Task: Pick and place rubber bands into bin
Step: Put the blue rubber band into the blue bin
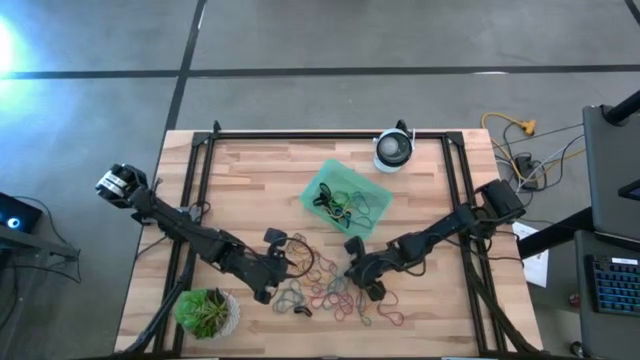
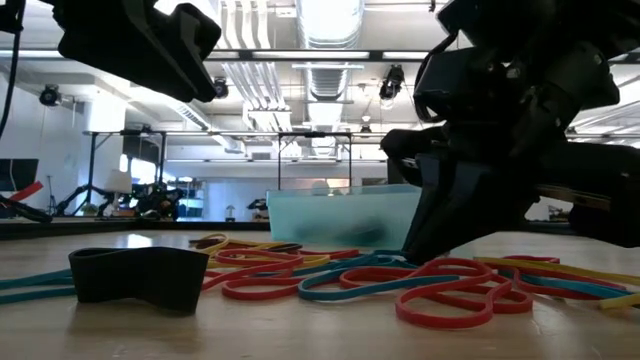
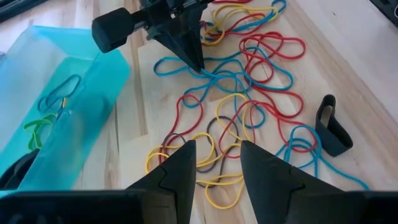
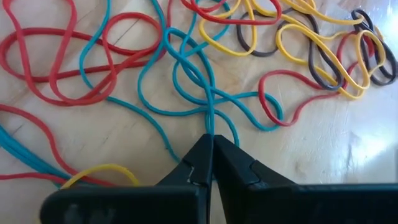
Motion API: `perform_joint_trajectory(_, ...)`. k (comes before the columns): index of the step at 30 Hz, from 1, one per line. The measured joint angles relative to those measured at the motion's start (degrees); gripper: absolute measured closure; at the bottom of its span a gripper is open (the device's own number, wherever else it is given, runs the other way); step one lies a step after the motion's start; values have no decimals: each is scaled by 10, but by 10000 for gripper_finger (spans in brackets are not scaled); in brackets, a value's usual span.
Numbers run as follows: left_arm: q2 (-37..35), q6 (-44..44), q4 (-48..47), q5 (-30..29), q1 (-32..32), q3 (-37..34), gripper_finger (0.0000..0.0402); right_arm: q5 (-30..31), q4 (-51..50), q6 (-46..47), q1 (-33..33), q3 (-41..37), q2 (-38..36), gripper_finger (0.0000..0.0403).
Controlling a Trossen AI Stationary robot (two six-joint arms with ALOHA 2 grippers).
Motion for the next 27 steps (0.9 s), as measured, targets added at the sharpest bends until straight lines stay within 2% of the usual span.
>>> perform_joint_trajectory(6, 0, 2, 0, 0, 0, 0, 291, 22, -11, -1, 1, -1, -32, 394)
perform_joint_trajectory(16, 0, 2, 0, 0, 0, -1, 291, 22, -43, -14, 4, -1, -119, 394)
perform_joint_trajectory(23, 0, 2, 0, 0, 1, -2, 291, -11, -57, -14, 4, -1, -176, 394)
perform_joint_trajectory(27, 0, 2, -1, 0, 1, -2, 291, -15, -104, 18, 8, 0, -186, 394)
